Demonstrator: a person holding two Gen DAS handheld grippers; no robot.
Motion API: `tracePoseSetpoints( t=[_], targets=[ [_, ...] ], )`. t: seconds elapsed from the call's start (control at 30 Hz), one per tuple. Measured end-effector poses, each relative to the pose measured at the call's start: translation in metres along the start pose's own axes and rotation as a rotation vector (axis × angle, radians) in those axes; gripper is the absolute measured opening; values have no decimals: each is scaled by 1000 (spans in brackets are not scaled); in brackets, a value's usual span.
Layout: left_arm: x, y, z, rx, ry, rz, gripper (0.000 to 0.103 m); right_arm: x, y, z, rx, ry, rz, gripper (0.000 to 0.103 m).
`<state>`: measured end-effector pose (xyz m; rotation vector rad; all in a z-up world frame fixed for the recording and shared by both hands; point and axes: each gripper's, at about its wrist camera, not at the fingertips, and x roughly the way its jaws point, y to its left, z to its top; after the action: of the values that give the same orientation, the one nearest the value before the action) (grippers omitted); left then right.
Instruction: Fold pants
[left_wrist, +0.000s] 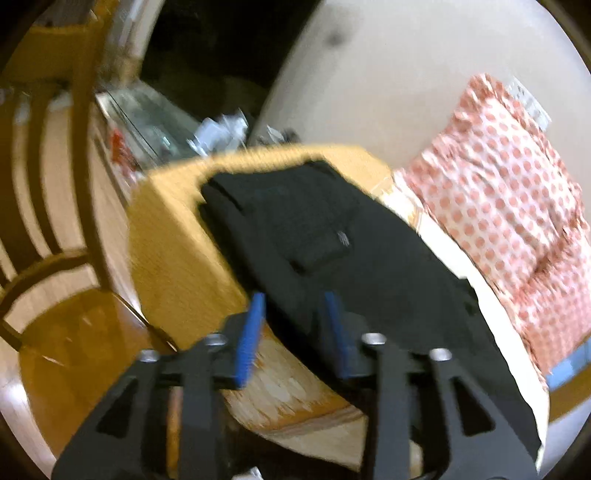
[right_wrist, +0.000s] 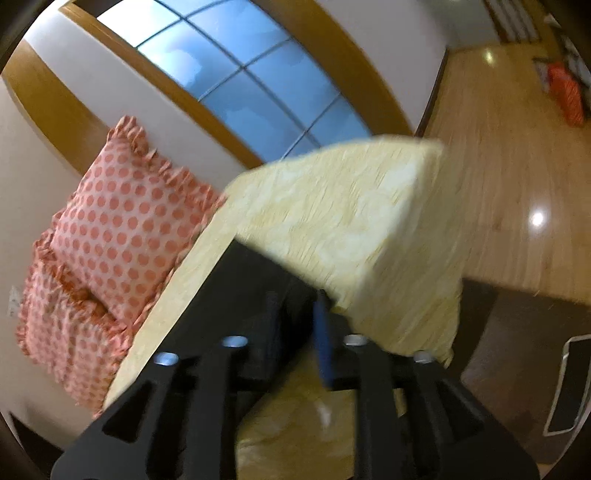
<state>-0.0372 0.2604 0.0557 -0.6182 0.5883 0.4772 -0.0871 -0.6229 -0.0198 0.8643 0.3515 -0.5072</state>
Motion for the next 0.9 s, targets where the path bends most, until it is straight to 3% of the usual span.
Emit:
tracePoseSetpoints(
  t=[0.17, 0.27, 0.4, 0.5, 0.7, 0.8, 0.9],
  targets=[
    [-12, -21, 3, 63, -50, -22, 54, 8, -2, 8, -30, -11, -7, 64],
    [-6, -49, -6, 138, -21, -81, 55, 18, 0, 1, -51, 3, -14, 57],
    [6, -83, -23, 240, 14, -140, 63, 18, 23, -21, -206, 16, 5, 53],
    [17, -103, -35, 303, 43, -160, 64, 15, 36, -36, -281, 22, 35, 53],
    [38, -120, -54, 350, 126, -208, 69, 13, 29, -50, -176, 117, 295, 47],
    [44, -121, -61, 359, 140, -207, 74, 14, 29, -52, -173, 93, 285, 42],
    [43, -123, -66, 385, 130, -215, 82, 20, 22, -42, -69, 71, 263, 39]
  ],
)
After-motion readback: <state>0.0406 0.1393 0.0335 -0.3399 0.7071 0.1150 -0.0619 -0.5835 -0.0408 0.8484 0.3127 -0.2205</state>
